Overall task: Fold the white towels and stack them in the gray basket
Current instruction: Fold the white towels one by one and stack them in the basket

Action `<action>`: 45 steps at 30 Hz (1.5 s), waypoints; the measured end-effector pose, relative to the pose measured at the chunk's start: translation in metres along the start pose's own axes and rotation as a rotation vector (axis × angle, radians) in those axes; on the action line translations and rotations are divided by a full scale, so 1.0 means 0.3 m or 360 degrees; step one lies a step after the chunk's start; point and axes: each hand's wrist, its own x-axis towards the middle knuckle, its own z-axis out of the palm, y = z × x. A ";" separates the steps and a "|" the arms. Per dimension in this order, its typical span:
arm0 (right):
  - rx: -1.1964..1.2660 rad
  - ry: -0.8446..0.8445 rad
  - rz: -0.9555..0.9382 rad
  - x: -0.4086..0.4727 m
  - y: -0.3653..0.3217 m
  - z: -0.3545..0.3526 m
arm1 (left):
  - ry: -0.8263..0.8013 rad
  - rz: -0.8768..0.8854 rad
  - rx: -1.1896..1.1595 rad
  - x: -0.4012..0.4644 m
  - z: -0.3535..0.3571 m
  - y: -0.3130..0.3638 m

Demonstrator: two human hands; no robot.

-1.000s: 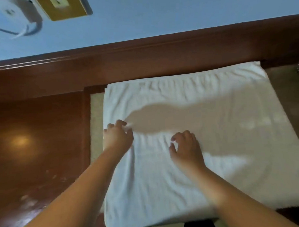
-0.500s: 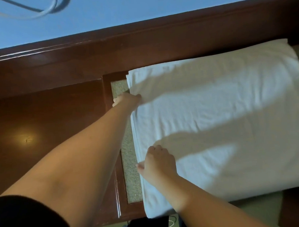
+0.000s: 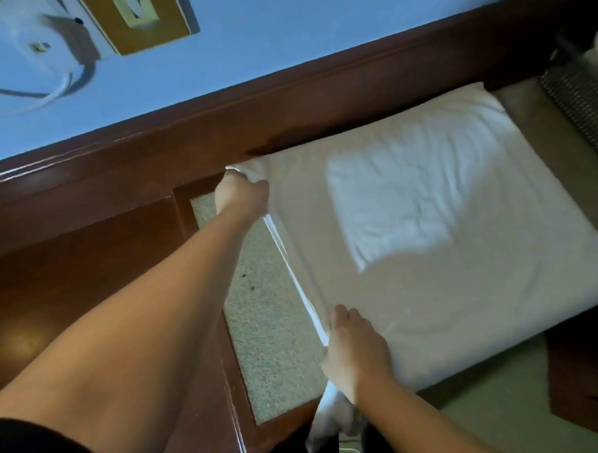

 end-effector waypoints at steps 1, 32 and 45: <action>0.0048 0.0045 0.0082 -0.016 0.064 -0.027 | 0.0003 0.0035 0.0005 -0.005 0.000 0.037; 0.1285 0.0096 0.0953 -0.309 0.875 0.049 | -0.0439 0.2154 0.3075 -0.051 0.560 0.586; 0.1645 0.0391 0.0914 -0.379 1.113 -0.002 | -0.0255 0.2116 0.2467 -0.007 0.525 0.838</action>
